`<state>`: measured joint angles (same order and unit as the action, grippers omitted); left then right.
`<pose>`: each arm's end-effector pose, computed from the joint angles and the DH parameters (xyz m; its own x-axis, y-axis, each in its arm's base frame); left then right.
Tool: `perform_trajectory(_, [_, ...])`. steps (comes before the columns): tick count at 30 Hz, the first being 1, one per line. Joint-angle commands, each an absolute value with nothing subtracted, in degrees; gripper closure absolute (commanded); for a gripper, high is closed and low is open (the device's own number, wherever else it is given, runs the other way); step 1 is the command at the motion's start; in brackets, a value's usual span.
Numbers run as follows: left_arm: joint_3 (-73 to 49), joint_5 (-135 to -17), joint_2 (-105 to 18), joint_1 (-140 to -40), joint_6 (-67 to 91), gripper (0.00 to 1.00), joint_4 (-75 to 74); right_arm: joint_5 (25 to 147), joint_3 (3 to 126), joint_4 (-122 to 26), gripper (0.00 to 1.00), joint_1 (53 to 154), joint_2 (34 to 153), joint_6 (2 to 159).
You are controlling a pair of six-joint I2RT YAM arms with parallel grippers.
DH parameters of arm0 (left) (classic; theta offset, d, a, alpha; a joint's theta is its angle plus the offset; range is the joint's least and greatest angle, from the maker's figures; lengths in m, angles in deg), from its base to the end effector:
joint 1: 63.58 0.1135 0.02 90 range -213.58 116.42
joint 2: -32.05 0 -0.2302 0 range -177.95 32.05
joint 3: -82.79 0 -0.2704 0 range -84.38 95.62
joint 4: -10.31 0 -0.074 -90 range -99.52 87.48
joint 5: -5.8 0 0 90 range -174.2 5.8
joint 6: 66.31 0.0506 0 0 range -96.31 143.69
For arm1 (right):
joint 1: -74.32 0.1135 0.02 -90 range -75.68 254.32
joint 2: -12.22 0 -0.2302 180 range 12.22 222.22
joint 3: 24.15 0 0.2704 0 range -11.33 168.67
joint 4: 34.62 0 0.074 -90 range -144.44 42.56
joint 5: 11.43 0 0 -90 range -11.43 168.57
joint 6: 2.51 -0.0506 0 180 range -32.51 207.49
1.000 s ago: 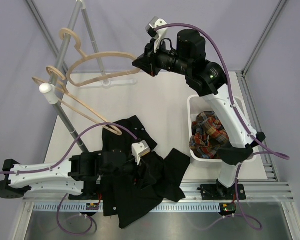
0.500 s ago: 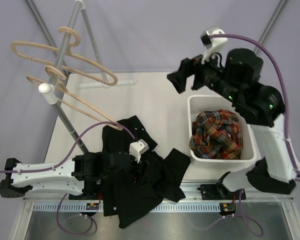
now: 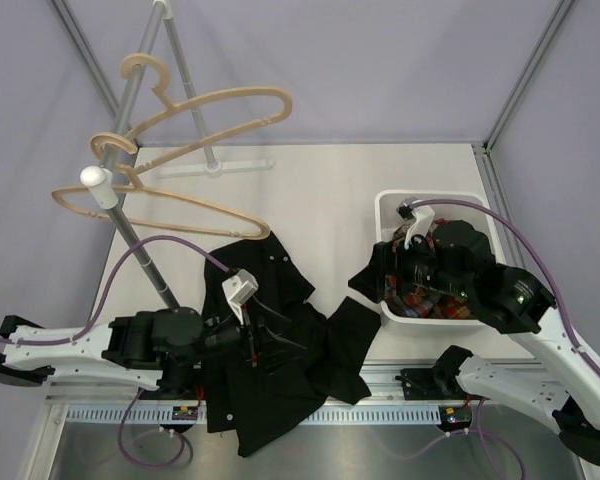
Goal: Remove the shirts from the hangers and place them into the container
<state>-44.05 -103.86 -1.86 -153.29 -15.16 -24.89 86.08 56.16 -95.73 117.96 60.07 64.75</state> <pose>0.0180 -0.2011 0.2976 -0.5908 0.0081 -0.8068 0.7312 0.4280 -0.5311 0.1421 0.1446 0.3698 -0.6166 -0.0584 -0.7851 -0.5734 0.7166 0.3970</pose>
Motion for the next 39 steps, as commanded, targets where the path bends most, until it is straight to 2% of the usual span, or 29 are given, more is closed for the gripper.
perform_trajectory(1, [-42.6,-95.1,-0.3,-153.8,-6.2,0.16,-6.3,88.5,53.9,-92.6,0.01,121.7,57.5,61.6])
perform_trajectory(6, [-36.0,-85.4,-3.2,-153.8,-0.6,0.16,-1.0,82.7,48.4,-88.1,0.01,131.7,60.7,58.5])
perform_trajectory(13, [-25.2,-84.6,-6.1,-154.0,6.1,0.14,-2.7,79.6,42.4,-77.9,0.01,140.8,72.1,55.1])
perform_trajectory(20, [-19.7,-104.2,-5.8,-154.0,4.3,0.12,-14.4,79.1,40.6,-69.9,0.01,144.4,79.0,53.5])
perform_trajectory(23, [-19.3,-109.0,-5.7,-154.0,4.0,0.12,-16.6,78.1,41.8,-68.2,0.01,146.1,84.5,53.7])
perform_trajectory(34, [-17.3,-110.3,-6.2,-154.0,5.5,0.11,-19.7,77.8,41.1,-57.6,0.01,148.1,100.1,53.4])
perform_trajectory(39, [-17.8,-109.7,-5.8,-154.0,5.6,0.11,-19.5,73.0,45.4,-60.3,0.01,150.6,108.6,53.6])
